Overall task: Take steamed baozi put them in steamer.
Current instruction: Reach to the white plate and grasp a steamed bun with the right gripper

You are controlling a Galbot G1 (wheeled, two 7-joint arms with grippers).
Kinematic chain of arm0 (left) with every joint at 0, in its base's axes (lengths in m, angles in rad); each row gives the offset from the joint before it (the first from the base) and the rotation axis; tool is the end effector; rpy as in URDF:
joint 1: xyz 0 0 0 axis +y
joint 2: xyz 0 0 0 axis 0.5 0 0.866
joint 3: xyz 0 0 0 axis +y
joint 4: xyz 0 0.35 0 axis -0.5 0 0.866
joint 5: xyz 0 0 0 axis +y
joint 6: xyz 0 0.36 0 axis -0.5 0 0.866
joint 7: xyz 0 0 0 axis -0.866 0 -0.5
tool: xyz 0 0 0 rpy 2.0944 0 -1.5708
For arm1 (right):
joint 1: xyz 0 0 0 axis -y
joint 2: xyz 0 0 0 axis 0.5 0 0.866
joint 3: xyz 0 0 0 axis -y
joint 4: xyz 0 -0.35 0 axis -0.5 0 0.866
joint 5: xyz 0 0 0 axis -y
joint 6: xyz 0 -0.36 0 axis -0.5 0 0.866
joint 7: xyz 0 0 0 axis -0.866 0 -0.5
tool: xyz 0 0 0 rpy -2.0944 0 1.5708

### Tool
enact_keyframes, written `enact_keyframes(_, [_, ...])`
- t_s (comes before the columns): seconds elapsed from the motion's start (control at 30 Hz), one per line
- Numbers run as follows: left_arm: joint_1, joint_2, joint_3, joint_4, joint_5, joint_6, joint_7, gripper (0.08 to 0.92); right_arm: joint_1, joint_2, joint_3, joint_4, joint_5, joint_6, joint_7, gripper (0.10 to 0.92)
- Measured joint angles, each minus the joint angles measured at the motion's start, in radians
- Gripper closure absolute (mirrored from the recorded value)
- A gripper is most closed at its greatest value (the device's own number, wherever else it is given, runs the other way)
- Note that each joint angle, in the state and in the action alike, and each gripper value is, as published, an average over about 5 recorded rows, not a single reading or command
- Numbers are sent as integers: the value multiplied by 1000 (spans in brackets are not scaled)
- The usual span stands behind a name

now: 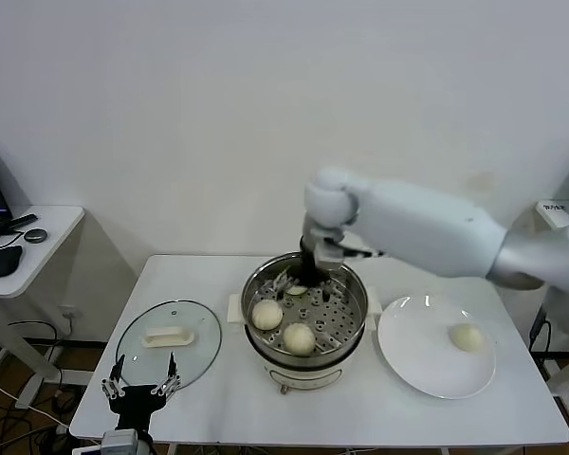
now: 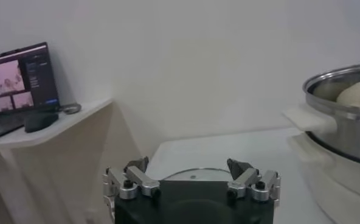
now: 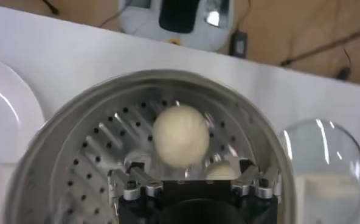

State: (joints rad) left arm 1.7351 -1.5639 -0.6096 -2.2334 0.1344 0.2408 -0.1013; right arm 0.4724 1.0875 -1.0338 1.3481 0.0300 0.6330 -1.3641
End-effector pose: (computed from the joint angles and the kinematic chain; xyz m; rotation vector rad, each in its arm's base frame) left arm 0.1370 0.0253 -0.2787 0.2667 -2.8559 -0.2875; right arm 0.5430 0.1113 -0.0231 -2.1952 0.3382 -2.0644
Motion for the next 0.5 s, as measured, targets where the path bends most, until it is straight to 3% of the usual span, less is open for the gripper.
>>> enact_keyframes(0.33, [-3, 22, -5, 2, -19, 11, 15, 177, 24, -245, 99, 15, 36, -519, 63, 203])
enact_keyframes(0.5, [2, 27, -12, 6, -30, 19, 20, 177, -8, -358, 142, -9, 0, -671, 47, 203])
